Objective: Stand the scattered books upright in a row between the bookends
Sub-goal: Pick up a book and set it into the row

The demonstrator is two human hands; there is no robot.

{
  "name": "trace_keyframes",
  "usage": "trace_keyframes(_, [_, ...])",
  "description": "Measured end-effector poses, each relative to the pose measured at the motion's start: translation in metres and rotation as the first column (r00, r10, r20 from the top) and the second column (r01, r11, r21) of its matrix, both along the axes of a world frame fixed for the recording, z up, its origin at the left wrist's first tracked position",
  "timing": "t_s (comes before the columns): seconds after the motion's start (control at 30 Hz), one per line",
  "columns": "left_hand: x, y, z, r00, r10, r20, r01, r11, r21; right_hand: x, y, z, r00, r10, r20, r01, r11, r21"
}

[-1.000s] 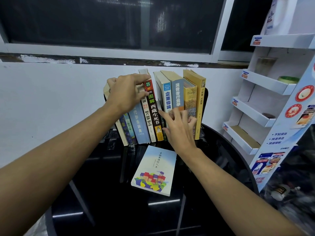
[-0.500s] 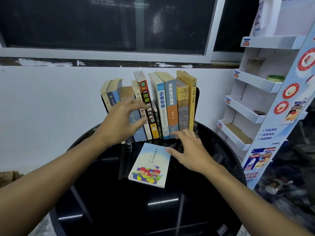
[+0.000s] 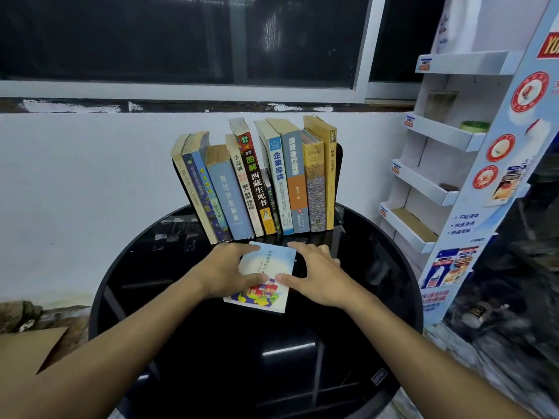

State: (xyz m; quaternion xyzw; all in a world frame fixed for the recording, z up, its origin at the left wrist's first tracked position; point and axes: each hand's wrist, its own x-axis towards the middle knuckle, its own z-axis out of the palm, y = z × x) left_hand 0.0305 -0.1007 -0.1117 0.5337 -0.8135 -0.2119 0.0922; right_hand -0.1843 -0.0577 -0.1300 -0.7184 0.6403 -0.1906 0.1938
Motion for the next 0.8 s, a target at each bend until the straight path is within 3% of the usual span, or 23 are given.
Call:
trace_keyframes(0.17, [-0.002, 0.003, -0.002, 0.999, 0.037, -0.014, -0.038, 0.999, -0.017, 0.001, -0.004, -0.002, 0.996, -0.012, 0.085, 0.014, 1.000, -0.017])
trace_keyframes(0.33, [0.001, 0.004, -0.002, 0.988, 0.088, -0.126, -0.093, 0.995, -0.027, 0.007, -0.005, 0.005, 0.942, -0.012, 0.336, 0.036, 0.997, -0.067])
trace_keyframes(0.6, [0.005, 0.000, 0.015, 0.956, 0.079, -0.281, -0.116, 0.986, -0.117, 0.012, -0.012, 0.034, 0.869, -0.040, 0.494, 0.137, 0.977, -0.162])
trace_keyframes(0.8, [0.005, -0.003, 0.043, 0.930, 0.006, -0.368, -0.102, 0.965, -0.242, 0.010, -0.004, 0.072, 0.816, 0.040, 0.577, 0.126, 0.962, -0.244])
